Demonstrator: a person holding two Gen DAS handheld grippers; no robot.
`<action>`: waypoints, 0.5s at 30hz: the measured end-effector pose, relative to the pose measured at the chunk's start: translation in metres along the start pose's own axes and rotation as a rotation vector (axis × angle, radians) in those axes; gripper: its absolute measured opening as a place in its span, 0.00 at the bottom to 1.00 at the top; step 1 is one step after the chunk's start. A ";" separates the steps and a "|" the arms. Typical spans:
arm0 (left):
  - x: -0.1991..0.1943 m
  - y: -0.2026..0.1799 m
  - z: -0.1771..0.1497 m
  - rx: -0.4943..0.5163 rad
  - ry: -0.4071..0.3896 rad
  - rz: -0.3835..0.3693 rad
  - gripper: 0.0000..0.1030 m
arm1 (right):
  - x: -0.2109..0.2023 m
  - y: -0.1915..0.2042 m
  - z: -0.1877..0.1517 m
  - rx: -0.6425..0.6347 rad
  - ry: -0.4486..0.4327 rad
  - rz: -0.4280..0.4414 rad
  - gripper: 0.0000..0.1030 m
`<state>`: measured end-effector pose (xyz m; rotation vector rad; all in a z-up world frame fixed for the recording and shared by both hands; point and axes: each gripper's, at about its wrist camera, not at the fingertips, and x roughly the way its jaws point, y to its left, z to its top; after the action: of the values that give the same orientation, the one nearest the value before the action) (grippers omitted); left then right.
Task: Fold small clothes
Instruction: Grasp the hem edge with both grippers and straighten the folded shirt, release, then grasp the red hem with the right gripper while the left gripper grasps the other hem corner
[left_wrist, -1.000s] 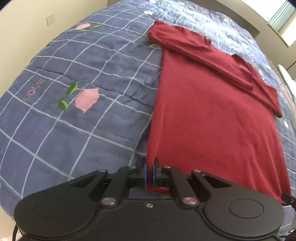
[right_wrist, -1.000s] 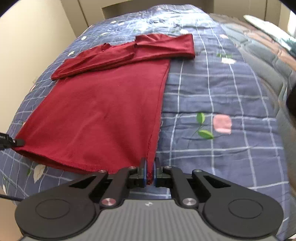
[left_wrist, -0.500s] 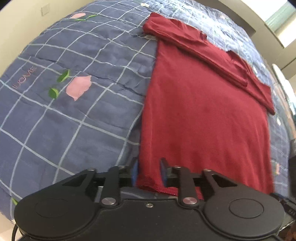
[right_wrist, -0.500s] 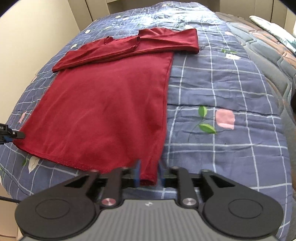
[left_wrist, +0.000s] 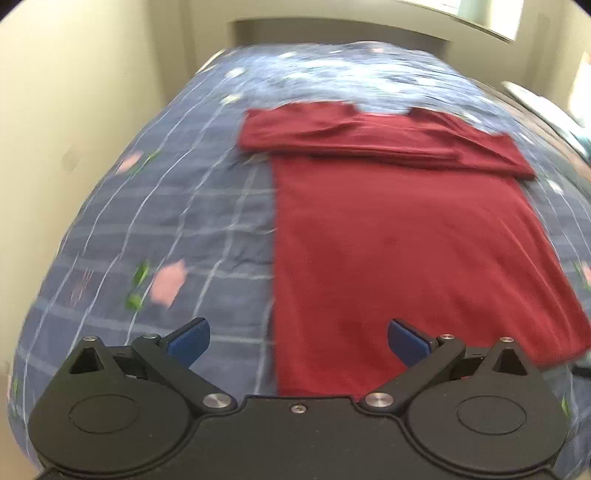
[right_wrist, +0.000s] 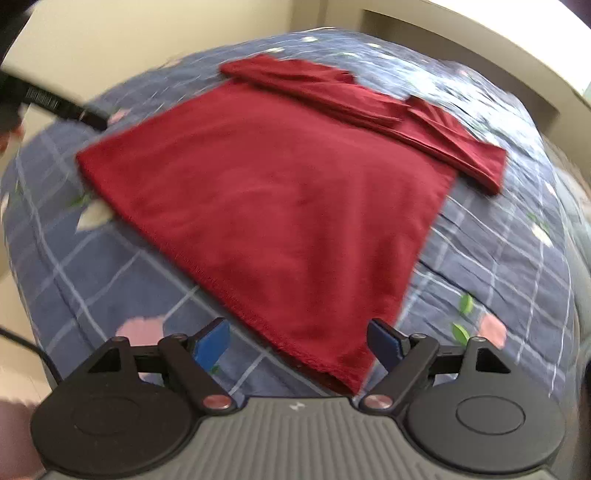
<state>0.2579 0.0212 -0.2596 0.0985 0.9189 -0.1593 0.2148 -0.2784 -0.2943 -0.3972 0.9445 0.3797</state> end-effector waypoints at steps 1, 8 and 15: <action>0.000 -0.006 -0.001 0.033 -0.007 -0.010 0.99 | 0.003 0.005 0.000 -0.025 0.001 -0.011 0.75; 0.011 -0.040 -0.012 0.122 0.081 -0.135 0.99 | 0.017 0.018 -0.005 -0.073 -0.024 -0.085 0.58; 0.009 -0.059 -0.027 0.205 0.072 -0.149 0.99 | 0.000 0.012 0.006 -0.037 -0.086 -0.042 0.13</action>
<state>0.2321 -0.0341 -0.2842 0.2273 0.9798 -0.3908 0.2130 -0.2654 -0.2930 -0.4302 0.8451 0.3739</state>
